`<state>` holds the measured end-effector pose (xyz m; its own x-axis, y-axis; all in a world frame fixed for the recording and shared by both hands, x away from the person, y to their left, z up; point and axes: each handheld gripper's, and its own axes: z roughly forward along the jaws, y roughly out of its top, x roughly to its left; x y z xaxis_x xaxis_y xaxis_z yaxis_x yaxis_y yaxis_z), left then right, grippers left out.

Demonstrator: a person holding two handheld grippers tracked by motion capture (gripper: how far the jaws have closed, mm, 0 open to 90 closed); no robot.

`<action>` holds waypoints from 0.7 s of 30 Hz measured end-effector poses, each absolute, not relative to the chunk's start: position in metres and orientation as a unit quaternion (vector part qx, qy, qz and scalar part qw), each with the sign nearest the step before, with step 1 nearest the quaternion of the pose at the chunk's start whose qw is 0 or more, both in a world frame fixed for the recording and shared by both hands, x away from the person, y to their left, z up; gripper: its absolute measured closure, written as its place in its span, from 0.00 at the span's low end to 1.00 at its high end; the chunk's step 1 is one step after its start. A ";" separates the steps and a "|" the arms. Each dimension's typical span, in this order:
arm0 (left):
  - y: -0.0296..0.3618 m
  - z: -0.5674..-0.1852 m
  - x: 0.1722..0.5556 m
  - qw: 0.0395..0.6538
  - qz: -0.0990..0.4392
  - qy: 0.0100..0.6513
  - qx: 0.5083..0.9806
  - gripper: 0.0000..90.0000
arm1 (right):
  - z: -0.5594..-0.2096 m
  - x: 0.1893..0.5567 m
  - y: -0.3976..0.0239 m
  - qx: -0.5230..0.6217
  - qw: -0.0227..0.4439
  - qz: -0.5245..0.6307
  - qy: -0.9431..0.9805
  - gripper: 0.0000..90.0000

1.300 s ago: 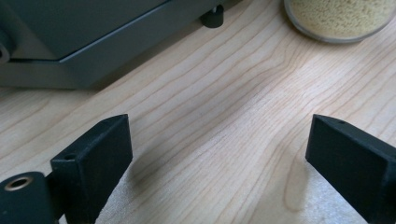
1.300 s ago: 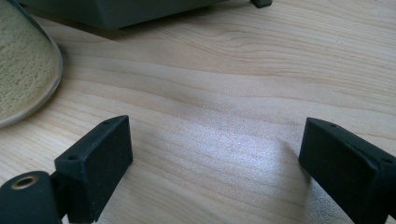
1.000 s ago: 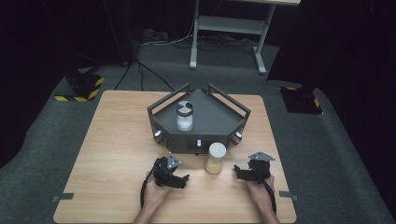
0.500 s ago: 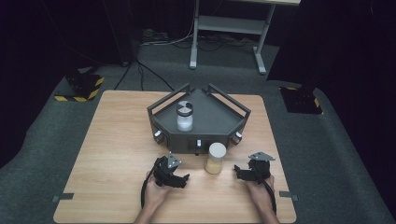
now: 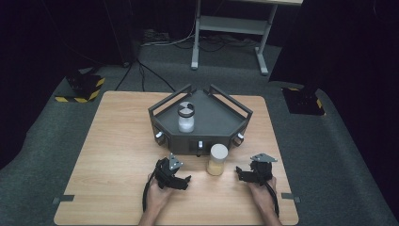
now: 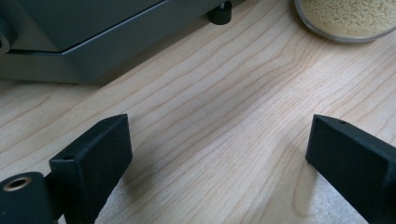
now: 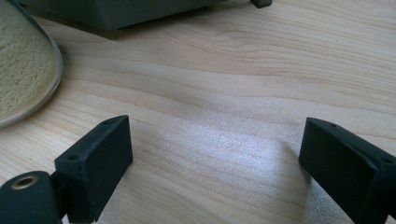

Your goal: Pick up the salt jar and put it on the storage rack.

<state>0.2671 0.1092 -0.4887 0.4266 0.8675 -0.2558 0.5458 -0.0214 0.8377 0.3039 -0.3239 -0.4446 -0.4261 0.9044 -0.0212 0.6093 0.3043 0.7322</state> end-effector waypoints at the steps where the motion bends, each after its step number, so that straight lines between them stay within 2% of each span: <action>1: 0.109 -0.489 0.267 0.480 0.167 0.509 0.695 0.08 | -0.445 0.304 -0.324 0.487 0.222 0.332 0.776 0.10; 21: 0.108 -0.489 0.267 0.480 0.168 0.510 0.694 0.07 | -0.444 0.306 -0.318 0.494 0.223 0.330 0.773 0.09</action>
